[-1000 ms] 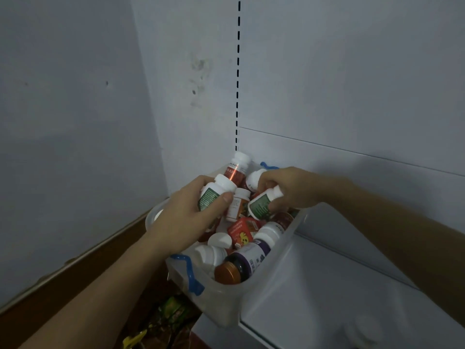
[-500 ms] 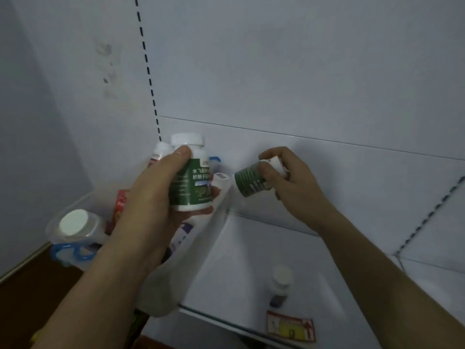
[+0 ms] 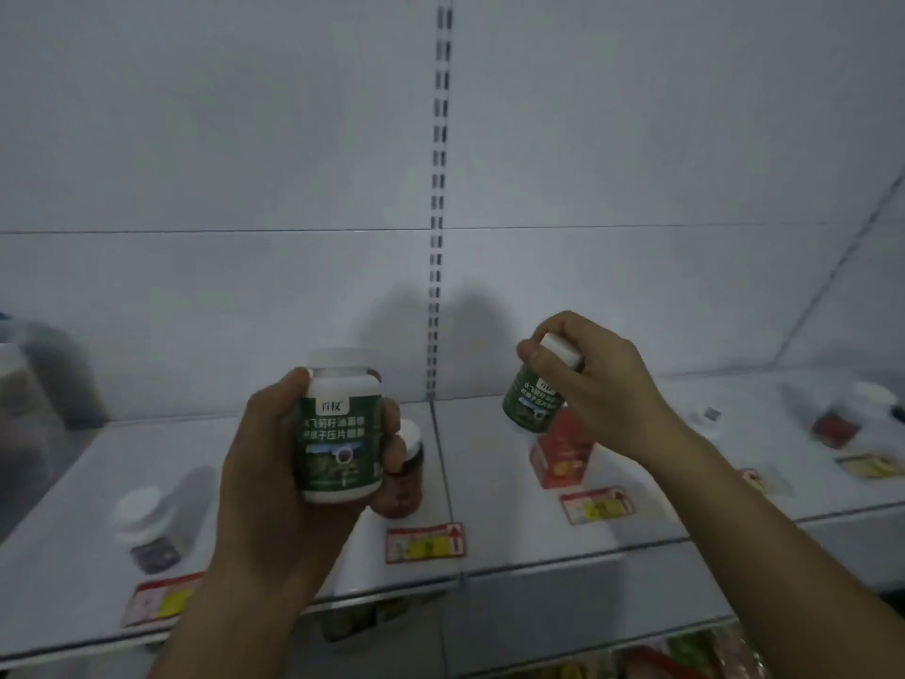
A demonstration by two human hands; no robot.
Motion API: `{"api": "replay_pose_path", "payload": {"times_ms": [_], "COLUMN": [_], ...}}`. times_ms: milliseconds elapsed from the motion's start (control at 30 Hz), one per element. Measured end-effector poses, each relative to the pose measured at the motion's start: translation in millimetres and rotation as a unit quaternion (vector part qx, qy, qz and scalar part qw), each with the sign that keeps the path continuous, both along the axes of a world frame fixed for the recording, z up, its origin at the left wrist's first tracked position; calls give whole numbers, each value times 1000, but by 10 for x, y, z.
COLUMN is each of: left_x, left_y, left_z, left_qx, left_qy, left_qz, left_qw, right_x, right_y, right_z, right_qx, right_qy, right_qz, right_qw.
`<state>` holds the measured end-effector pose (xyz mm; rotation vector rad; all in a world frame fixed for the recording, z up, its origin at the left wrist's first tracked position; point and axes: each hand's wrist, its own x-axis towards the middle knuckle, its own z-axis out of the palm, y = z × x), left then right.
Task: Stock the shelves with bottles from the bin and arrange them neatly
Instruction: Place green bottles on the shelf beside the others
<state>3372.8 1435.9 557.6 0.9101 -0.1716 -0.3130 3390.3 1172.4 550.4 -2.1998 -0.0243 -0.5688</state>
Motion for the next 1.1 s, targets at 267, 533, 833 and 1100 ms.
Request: {"api": "replay_pose_path", "payload": {"times_ms": [267, 533, 833, 1100], "left_x": [-496, -1033, -1312, -1215], "left_y": [-1902, -3350, -4579, -5819], "left_z": [-153, -225, -313, -417], "left_qx": [-10, 0, -18, -39], "left_qy": [6, 20, 29, 27], "left_qz": [-175, -335, -426, -423], "left_qw": [985, 942, 904, 905], "right_x": [-1273, -2398, -3000, -2913], "right_y": [-1643, -2692, -3644, -4849], "right_z": [-173, -392, -447, -369], "right_qx": [-32, 11, 54, 31], "right_qy": [20, 43, 41, 68], "right_qz": [-140, -263, -303, -309], "right_qw": [989, 964, 951, 948]}}
